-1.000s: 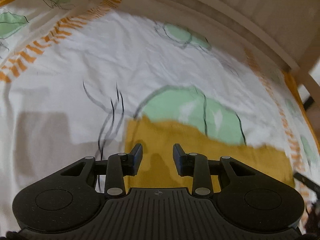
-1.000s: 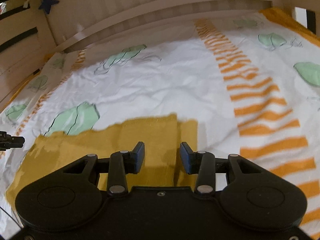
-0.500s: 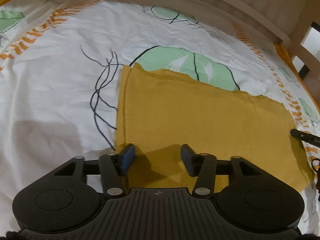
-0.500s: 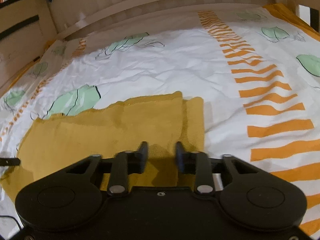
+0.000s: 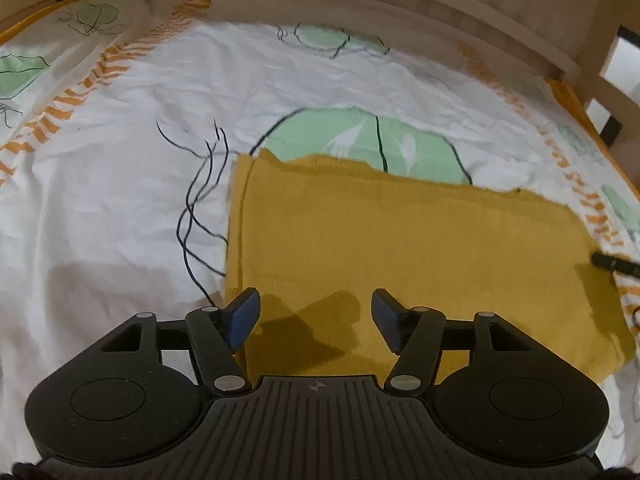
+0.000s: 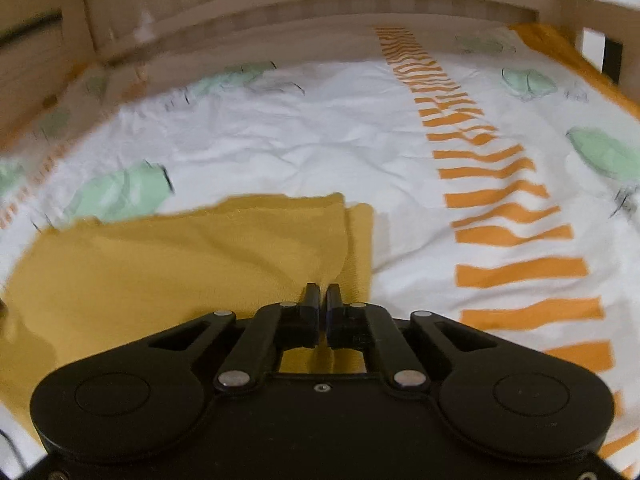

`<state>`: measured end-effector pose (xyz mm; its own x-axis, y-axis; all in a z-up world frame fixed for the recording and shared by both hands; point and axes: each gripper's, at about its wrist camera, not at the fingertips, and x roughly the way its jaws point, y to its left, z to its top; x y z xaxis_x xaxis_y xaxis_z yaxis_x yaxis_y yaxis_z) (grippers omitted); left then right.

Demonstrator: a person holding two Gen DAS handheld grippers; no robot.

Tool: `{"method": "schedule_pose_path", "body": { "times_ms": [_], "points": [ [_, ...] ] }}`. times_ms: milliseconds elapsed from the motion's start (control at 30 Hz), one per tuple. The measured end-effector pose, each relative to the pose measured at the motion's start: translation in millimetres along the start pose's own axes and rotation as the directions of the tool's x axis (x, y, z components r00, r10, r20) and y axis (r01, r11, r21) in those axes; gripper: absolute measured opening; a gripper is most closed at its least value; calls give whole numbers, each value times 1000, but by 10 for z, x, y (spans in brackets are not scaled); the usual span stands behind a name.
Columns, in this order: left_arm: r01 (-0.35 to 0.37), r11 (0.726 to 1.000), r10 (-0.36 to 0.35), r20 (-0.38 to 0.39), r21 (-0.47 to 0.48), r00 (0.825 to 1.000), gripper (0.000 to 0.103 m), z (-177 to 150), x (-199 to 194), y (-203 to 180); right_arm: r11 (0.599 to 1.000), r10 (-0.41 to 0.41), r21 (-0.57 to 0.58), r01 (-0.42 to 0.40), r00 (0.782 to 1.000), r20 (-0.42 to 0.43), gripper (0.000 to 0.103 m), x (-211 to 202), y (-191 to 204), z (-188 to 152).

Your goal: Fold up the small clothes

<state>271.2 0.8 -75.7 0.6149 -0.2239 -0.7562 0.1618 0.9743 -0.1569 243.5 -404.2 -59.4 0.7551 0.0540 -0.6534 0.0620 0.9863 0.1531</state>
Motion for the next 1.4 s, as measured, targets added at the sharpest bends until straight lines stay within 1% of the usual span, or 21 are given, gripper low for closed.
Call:
{"method": "schedule_pose_path", "body": {
  "times_ms": [33, 133, 200, 267, 300, 333, 500, 567, 600, 633, 700, 767, 833, 967, 1000, 1033, 1100, 1133, 1200, 1333, 1400],
  "points": [
    [-3, 1000, 3, -12, 7, 1000, 60, -20, 24, -4, 999, 27, 35, -27, 1000, 17, 20, -49, -26, -9],
    [2, 999, 0, -64, 34, 998, 62, -92, 121, -21, 994, 75, 75, -77, 997, 23, 21, -203, -67, -71],
    [-5, 998, 8, -55, 56, 998, 64, -131, 141, -43, 992, 101, 78, -103, 995, 18, 22, -322, -75, -139],
    [0, 998, 3, -53, 58, 999, 68, -146, 148, -54, 988, 122, 97, -122, 992, 12, 34, -461, -106, -244],
    [-2, 998, 6, -52, 59, 999, 69, -152, 149, -62, 986, 128, 108, -129, 992, 12, 43, -510, -121, -282],
    [-7, 998, 10, -51, 64, 999, 70, -156, 152, -74, 984, 133, 118, -133, 991, 12, 44, -570, -132, -342],
    [-20, 998, 24, -50, 66, 998, 76, -164, 176, -125, 986, 134, 105, -129, 990, -43, 44, -660, -103, -574],
    [-34, 997, 38, -51, 67, 998, 77, -162, 173, -153, 992, 109, 66, -104, 991, -75, 12, -633, -66, -640],
    [-39, 997, 42, -52, 69, 998, 77, -162, 173, -164, 997, 77, 32, -75, 994, -78, 8, -638, -43, -662],
    [-43, 997, 47, -52, 70, 998, 78, -164, 174, -172, 998, 58, 14, -57, 996, -74, 8, -653, -37, -683],
    [-47, 996, 51, -52, 73, 997, 80, -169, 182, -186, 996, 65, 60, -61, 996, -67, 8, -669, -84, -711],
    [-49, 995, 54, -54, 83, 997, 84, -170, 199, -210, 997, 60, 56, -56, 996, -61, 8, -680, -69, -725],
    [-60, 994, 65, -52, 96, 997, 89, -181, 214, -248, 997, 62, 44, -60, 997, -52, 11, -685, -52, -742],
    [-86, 990, 92, -47, 112, 995, 95, -204, 255, -322, 988, 93, 122, -91, 995, -18, 17, -720, -159, -782],
    [-90, 990, 96, -46, 111, 994, 96, -207, 261, -330, 985, 100, 141, -98, 995, -11, 23, -734, -180, -799],
    [-94, 989, 99, -45, 110, 994, 97, -207, 267, -336, 982, 102, 157, -101, 995, 1, 48, -746, -198, -812],
    [-97, 989, 103, -46, 111, 994, 98, -209, 268, -342, 978, 120, 171, -122, 993, 21, 68, -775, -237, -842],
    [-97, 989, 103, -46, 110, 994, 99, -206, 270, -342, 973, 141, 181, -145, 989, 33, 73, -794, -247, -853],
    [-95, 990, 101, -48, 108, 994, 99, -207, 272, -340, 968, 151, 196, -156, 988, 40, 76, -806, -262, -862],
    [-95, 989, 101, -51, 110, 994, 100, -201, 278, -340, 951, 191, 235, -199, 980, 57, 90, -757, -312, -838],
    [-94, 989, 101, -55, 111, 993, 100, -192, 285, -339, 947, 199, 246, -208, 978, 60, 93, -710, -327, -801]
  ]
}}
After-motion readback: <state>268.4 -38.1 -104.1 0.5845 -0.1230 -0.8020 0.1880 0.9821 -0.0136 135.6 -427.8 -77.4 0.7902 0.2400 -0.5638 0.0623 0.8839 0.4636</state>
